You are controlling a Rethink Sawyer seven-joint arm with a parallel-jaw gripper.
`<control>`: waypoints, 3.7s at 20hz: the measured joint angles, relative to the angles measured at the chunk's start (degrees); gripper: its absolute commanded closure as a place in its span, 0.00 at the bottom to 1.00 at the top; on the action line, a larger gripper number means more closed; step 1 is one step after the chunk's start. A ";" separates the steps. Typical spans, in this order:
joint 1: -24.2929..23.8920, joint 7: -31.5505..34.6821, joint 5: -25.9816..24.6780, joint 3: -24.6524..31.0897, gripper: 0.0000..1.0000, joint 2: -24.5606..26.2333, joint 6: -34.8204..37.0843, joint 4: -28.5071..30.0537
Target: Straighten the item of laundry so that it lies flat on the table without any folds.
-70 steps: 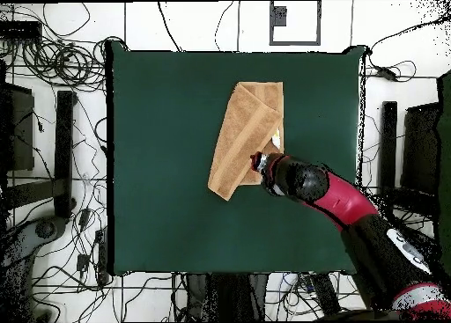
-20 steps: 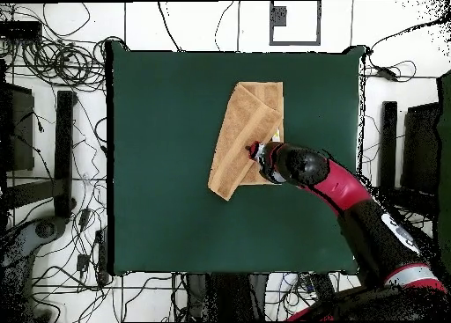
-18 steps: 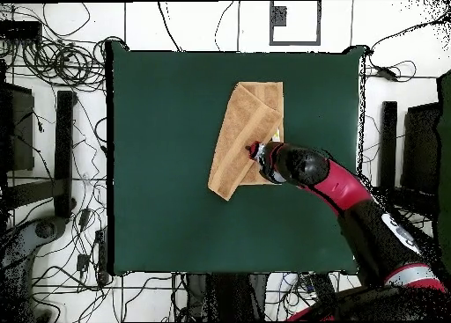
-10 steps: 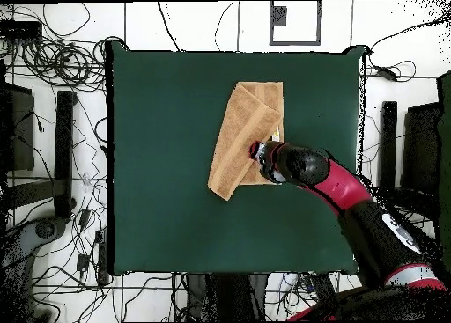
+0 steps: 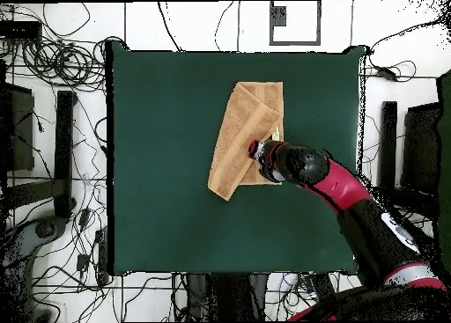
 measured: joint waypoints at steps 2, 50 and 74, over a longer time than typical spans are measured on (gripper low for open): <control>0.00 0.00 0.00 0.00 1.00 0.00 0.00 0.00; 15.98 0.00 1.73 -6.03 1.00 -7.68 -6.09 2.40; 24.07 0.01 8.82 -11.76 1.00 -8.51 -8.59 4.09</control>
